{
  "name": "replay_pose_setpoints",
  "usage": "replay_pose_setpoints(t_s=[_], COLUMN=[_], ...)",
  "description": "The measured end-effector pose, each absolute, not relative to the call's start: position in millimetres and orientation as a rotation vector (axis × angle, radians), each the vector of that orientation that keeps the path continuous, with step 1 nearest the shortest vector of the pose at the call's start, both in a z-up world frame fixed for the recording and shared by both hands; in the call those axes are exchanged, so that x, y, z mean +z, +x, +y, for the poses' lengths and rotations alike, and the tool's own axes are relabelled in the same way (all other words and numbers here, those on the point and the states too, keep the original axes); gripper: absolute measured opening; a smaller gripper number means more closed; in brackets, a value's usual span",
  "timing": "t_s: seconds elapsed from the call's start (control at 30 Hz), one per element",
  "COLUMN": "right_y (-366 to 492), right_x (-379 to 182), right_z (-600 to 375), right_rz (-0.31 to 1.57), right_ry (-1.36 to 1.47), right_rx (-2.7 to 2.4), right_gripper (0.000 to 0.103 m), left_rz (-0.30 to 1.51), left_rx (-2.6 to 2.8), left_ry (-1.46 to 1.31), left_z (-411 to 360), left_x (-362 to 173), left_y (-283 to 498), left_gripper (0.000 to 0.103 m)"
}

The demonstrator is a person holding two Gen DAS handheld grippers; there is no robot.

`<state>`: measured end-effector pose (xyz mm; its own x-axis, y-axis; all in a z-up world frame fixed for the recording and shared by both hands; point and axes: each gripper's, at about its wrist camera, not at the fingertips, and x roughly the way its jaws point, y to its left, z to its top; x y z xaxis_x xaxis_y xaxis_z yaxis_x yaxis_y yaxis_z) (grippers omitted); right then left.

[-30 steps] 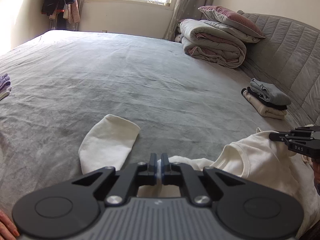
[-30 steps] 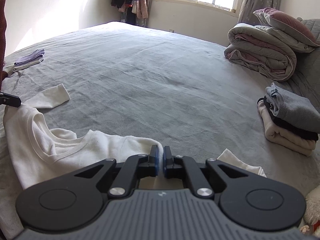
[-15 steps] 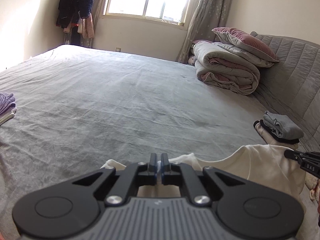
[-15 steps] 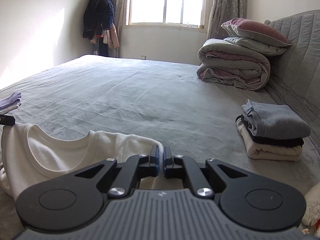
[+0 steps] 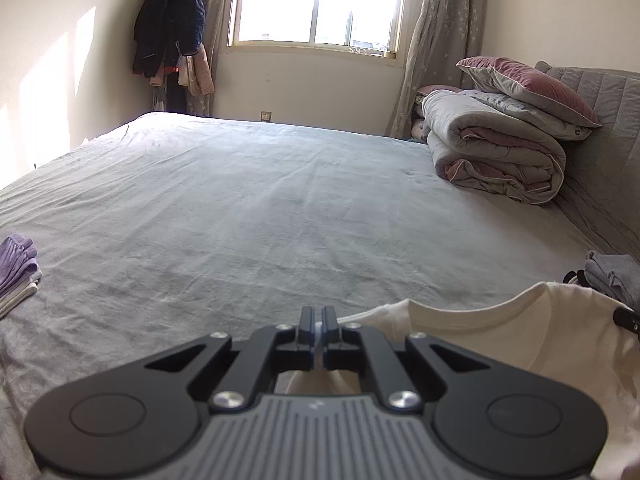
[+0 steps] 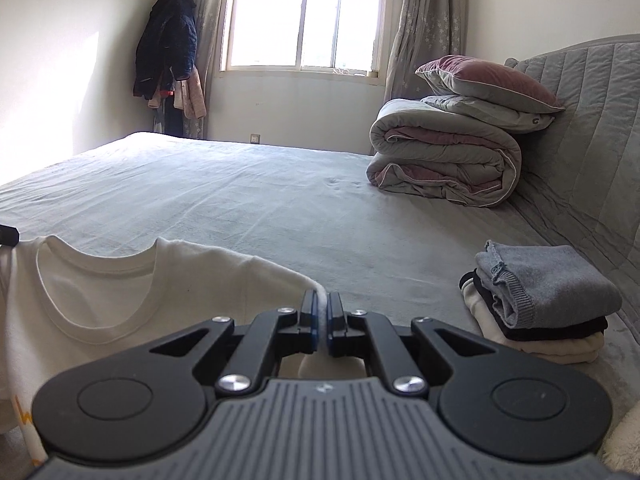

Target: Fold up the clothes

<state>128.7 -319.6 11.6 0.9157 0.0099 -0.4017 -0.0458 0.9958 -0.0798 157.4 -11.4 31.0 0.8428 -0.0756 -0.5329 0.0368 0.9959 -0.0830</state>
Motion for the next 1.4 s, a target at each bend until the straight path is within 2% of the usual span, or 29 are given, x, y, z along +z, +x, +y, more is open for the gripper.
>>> replay_pose_setpoints(t_s=[0.43, 0.7, 1.0, 1.17, 1.3, 1.37, 1.4], right_y=[197, 231, 256, 261, 261, 258, 256], right_x=[-4, -22, -50, -56, -52, -46, -44], right_z=[-323, -325, -329, -327, -324, -324, -324], right_rz=[0.44, 0.5, 0.586, 0.616, 0.632, 0.639, 0.64], right_ry=[-0.109, -0.11, -0.113, -0.138, -0.137, -0.128, -0.123], right_rx=[-0.022, -0.055, -0.063, -0.061, -0.055, -0.052, -0.052], right_gripper=[0.005, 0.005, 0.005, 0.005, 0.015, 0.018, 0.028], left_rz=[0.571, 0.617, 0.662, 0.689, 0.7, 0.7, 0.697], left_rx=[-0.011, -0.033, -0.005, -0.004, -0.015, -0.019, -0.02], left_ry=[0.023, 0.023, 0.039, 0.009, 0.0, 0.01, 0.01], left_z=[-51, -61, -70, -63, -61, -62, -62], left_x=[10, -29, -67, -69, -62, -57, -53], left_y=[252, 298, 324, 330, 325, 320, 317], left_gripper=[0.003, 0.003, 0.001, 0.003, 0.01, 0.021, 0.024])
